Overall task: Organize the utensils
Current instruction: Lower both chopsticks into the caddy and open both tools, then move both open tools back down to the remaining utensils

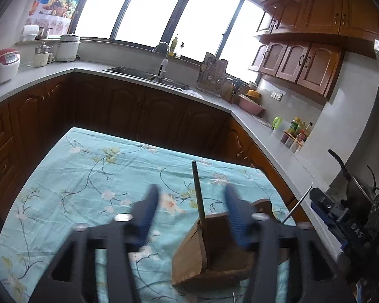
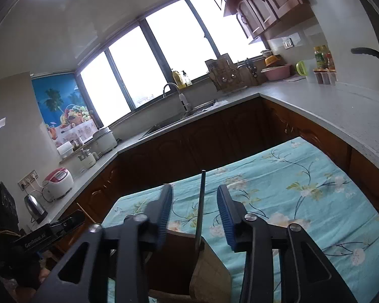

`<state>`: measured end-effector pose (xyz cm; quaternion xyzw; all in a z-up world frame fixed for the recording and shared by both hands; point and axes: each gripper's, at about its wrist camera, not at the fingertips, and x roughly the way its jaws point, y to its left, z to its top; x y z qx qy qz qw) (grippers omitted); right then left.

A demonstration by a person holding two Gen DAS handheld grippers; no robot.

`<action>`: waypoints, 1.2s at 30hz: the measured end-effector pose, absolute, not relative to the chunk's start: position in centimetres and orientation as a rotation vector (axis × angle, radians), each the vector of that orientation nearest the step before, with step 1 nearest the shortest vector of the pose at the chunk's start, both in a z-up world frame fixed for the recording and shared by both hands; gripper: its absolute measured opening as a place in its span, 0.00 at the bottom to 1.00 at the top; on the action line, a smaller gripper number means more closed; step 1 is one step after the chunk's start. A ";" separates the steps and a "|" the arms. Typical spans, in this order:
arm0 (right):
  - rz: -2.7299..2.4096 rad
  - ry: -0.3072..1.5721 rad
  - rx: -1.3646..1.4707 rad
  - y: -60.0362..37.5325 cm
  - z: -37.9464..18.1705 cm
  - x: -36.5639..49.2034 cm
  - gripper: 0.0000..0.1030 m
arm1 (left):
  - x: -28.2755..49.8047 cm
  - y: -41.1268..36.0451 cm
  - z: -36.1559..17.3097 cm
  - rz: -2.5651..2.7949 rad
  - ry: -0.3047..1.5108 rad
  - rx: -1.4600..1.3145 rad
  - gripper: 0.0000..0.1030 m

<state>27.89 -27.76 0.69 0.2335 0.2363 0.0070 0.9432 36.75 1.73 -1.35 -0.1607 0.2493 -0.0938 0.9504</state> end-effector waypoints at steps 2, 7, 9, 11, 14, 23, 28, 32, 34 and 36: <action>0.017 0.470 0.481 -27.7 1.1 27.1 0.71 | 35.9 1.8 -1.4 -0.190 0.506 -0.319 0.62; 0.032 0.469 0.475 -27.4 1.7 25.1 0.81 | 33.2 2.4 -1.9 -0.185 0.540 -0.318 0.71; 0.040 0.474 0.474 -27.2 1.8 24.2 0.82 | 31.8 2.8 -2.0 -0.176 0.557 -0.321 0.73; 0.041 0.480 0.468 -27.0 1.9 22.9 0.83 | 30.5 3.1 -2.2 -0.169 0.570 -0.324 0.73; 0.040 0.488 0.461 -26.8 1.9 21.4 0.83 | 28.6 3.6 -2.0 -0.159 0.586 -0.328 0.75; 0.023 0.539 0.457 -26.4 0.9 16.4 0.83 | 23.7 4.4 -1.9 -0.144 0.641 -0.352 0.75; 0.008 0.581 0.452 -26.3 -0.3 14.3 0.83 | 21.7 5.0 -2.5 -0.134 0.674 -0.357 0.75; -0.004 0.613 0.463 -26.2 -1.4 12.8 0.83 | 20.5 5.1 -2.8 -0.124 0.700 -0.362 0.75; -0.011 0.624 0.466 -26.1 -1.8 12.3 0.83 | 19.7 5.2 -3.0 -0.122 0.711 -0.361 0.75; -0.013 0.637 0.467 -26.0 -2.1 12.0 0.83 | 19.3 5.1 -3.1 -0.121 0.722 -0.360 0.75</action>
